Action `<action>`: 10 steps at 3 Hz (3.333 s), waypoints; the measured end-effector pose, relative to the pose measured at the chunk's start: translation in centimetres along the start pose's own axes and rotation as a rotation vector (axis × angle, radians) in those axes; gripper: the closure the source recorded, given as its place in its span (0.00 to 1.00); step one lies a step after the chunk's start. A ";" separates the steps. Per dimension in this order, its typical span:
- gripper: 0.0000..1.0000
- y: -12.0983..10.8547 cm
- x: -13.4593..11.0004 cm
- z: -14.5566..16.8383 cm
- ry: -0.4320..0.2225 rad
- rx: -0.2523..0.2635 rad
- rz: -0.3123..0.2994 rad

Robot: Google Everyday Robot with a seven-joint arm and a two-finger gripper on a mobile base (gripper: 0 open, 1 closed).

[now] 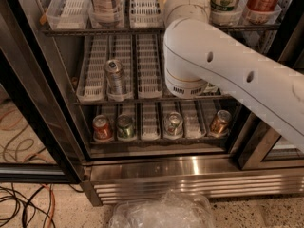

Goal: Pick orange can from top shelf of fridge

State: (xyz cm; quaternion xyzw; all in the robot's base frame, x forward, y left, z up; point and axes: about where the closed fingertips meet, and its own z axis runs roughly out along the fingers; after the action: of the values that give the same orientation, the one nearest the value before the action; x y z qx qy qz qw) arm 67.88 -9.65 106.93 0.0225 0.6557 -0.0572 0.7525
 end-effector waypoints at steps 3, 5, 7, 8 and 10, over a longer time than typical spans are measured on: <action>0.94 0.0 -0.1 0.1 -0.001 0.001 -0.001; 1.00 -0.8 -5.0 -1.0 -0.072 0.009 -0.003; 1.00 1.4 -8.1 -3.7 -0.051 -0.100 -0.003; 1.00 4.5 -6.2 -7.0 0.050 -0.202 0.049; 1.00 7.3 -1.3 -12.9 0.247 -0.291 0.183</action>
Offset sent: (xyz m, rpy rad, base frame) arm 0.0005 -0.0002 0.0006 -0.0009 -0.0003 -0.0007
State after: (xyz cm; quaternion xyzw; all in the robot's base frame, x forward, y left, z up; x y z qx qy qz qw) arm 55.89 -0.97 106.16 -0.0200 0.7396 0.1099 0.6636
